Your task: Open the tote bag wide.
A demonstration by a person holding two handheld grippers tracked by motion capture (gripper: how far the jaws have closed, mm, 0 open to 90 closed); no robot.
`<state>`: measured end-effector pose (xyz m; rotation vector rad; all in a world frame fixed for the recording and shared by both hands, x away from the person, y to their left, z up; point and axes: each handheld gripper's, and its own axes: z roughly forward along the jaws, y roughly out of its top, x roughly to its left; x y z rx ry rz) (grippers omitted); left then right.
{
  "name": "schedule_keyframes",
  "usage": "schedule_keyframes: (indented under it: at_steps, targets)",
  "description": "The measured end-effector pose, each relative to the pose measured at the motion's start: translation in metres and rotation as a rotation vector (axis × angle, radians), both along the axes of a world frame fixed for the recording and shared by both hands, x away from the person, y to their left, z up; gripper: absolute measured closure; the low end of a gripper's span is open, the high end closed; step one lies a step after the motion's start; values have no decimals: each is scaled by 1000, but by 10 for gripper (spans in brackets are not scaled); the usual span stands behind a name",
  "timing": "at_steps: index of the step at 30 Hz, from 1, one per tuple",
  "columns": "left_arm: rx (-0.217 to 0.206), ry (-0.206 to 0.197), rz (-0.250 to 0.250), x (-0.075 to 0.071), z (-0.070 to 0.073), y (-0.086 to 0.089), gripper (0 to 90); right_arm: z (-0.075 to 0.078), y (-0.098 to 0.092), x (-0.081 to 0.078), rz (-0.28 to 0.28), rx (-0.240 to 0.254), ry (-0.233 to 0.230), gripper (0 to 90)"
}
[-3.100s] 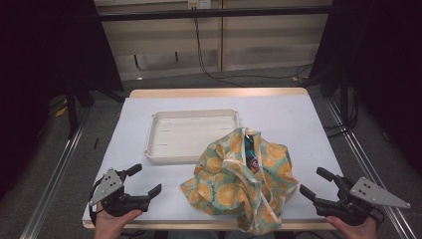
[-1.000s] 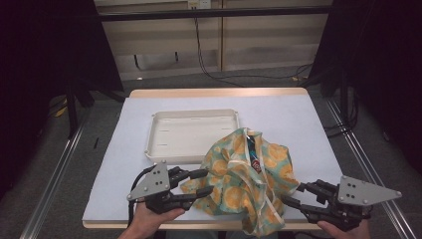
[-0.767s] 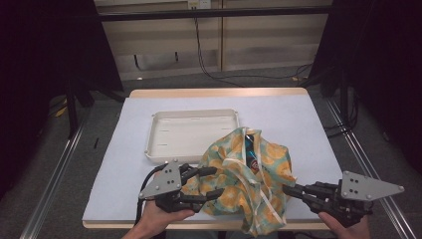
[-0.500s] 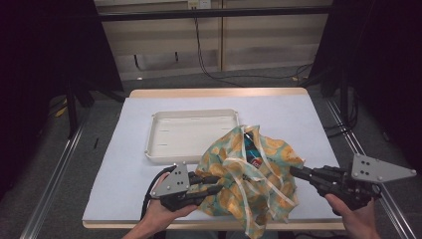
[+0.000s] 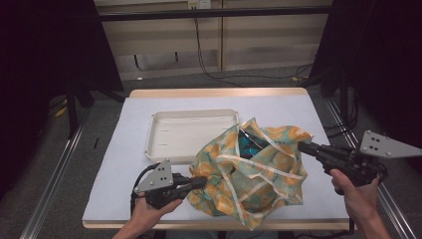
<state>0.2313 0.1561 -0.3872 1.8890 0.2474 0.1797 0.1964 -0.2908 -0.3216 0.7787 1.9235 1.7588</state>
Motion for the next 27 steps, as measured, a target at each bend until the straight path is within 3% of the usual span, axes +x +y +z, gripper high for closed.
schedule_keyframes:
  at_steps: [5, 7, 13, 16, 22, 27]
  targets:
    - [-17, 16, 21, 0, -2, 12, 900, -2, -12, 7, -46, 14, 8, 900]
    - [0, 11, 35, 0, -2, 16, 900, -5, -13, 10, -69, 5, 10, 900]
    - [-12, 47, 40, 3, -9, 19, 900, -13, -9, 15, -61, -20, 31, 900]
    - [-17, 50, 19, 4, -7, 14, 900, -18, -3, 15, -26, -38, 45, 827]
    - [-25, 81, 7, 7, -12, 13, 900, -27, -3, -6, -31, -78, 76, 625]
    - [-27, 102, 24, 6, -16, 14, 900, -29, -12, -29, -48, -79, 74, 587]
